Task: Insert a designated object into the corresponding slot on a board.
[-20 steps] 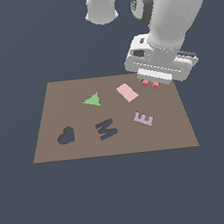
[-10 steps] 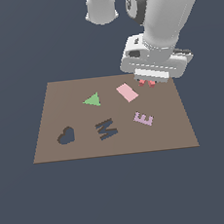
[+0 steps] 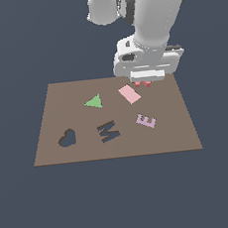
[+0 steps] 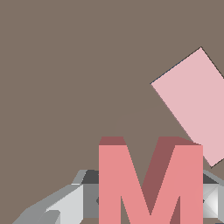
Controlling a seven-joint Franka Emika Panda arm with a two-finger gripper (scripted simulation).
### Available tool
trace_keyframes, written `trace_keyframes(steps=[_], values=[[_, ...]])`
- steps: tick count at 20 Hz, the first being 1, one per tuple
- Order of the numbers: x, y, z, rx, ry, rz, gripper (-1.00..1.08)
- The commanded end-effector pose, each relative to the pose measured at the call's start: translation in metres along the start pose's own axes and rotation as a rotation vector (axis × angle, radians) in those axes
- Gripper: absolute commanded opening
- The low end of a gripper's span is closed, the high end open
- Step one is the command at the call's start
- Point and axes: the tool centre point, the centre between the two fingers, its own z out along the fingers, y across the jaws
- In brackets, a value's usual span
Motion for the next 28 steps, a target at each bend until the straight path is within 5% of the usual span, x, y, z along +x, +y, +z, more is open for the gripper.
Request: trace_keyframes(steps=[1,28], values=[[0.0,0.01,0.0,0.0,0.001,-0.073,-1.0],[0.052,0.116,-0.003,-0.001,0.001,-0.955,-1.0]])
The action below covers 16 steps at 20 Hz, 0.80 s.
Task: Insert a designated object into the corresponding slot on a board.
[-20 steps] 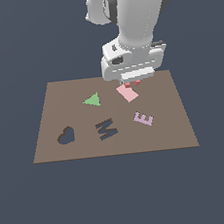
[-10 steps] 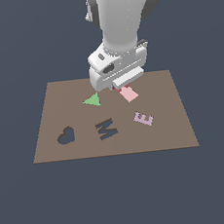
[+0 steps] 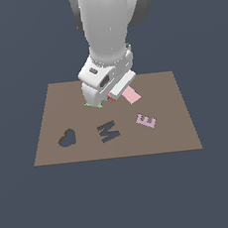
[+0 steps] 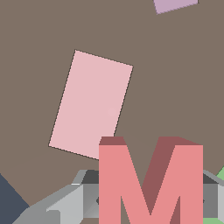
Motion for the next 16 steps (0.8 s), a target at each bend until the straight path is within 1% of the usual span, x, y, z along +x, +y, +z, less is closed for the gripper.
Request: trace_keyframes(steps=[1,8,16], values=[[0.0,0.012,-0.001,-0.001,0.0,-0.087,-1.0],[0.006,0.046,-0.001,-0.001,0.0,-0.333,-1.0],[0.024,0.083,-0.002,-0.001,0.0,-0.623,-1.0]])
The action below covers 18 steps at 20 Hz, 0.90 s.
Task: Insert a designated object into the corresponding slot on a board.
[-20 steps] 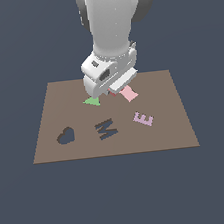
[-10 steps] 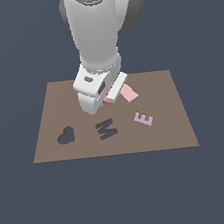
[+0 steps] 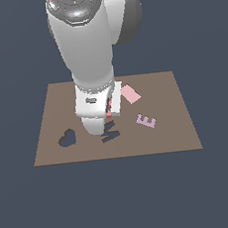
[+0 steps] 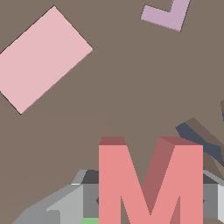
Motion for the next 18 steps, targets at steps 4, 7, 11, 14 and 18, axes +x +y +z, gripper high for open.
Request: trace_keyframes(steps=[4,7,11,14,18], values=[[0.003,0.026,-0.001,0.0,0.0,-0.184,-1.0],[0.006,0.037,-0.001,0.0,0.0,-0.266,-1.0],[0.01,0.049,-0.001,0.0,0.0,-0.358,-1.0],[0.014,0.056,-0.001,0.0,0.0,-0.413,-1.0],[0.018,0.063,-0.001,0.0,0.0,-0.468,-1.0]])
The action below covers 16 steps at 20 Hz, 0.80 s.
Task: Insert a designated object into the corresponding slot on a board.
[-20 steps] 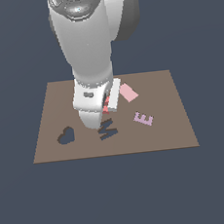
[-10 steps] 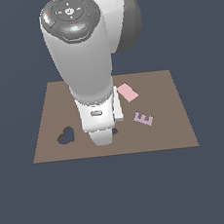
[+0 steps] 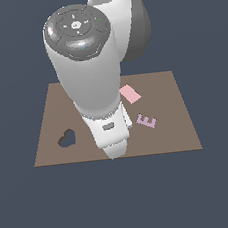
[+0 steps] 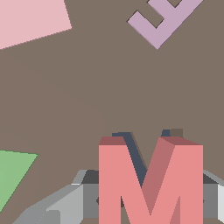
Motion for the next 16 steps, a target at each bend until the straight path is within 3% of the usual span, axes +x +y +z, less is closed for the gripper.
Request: trace_keyframes(steps=[1,16], values=[[0.0,0.005,0.0,0.0,0.0,-0.032,-1.0],[0.002,0.009,0.01,0.0,0.0,-0.065,-1.0]])
